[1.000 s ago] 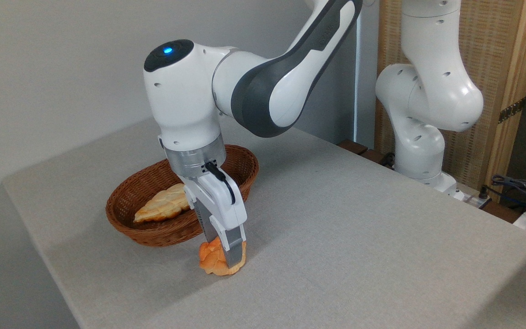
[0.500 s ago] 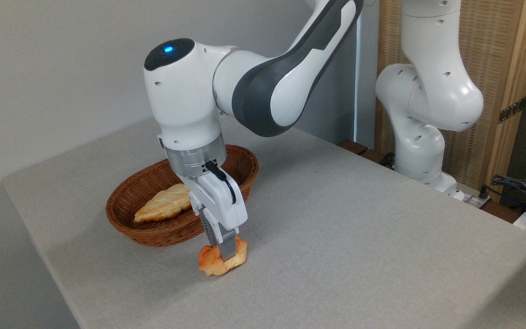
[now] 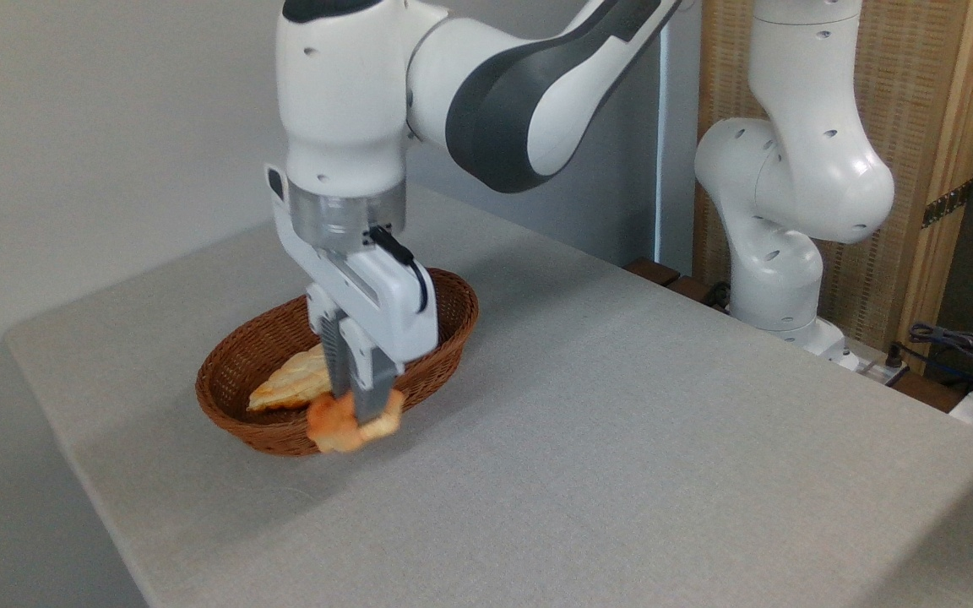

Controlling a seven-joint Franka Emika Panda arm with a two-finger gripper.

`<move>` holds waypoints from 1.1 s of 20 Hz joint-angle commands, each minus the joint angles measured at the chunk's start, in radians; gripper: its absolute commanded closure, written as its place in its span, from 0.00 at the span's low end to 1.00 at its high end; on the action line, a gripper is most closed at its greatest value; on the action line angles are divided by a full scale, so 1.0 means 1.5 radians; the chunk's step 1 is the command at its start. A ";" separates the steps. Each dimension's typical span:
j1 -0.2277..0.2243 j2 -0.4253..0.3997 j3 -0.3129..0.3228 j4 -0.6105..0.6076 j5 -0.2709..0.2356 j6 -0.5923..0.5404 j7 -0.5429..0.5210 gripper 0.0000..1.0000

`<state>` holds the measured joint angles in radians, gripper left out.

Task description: Put bread into the basket

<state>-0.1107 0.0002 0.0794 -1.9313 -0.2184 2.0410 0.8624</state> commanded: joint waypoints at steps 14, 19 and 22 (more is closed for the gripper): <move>-0.005 0.016 -0.182 0.011 -0.037 0.009 -0.183 0.00; -0.006 0.026 -0.222 0.011 0.027 0.009 -0.240 0.00; -0.006 0.029 -0.228 0.010 0.054 0.007 -0.264 0.00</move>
<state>-0.1203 0.0412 -0.2515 -1.9192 -0.1750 2.0412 0.5080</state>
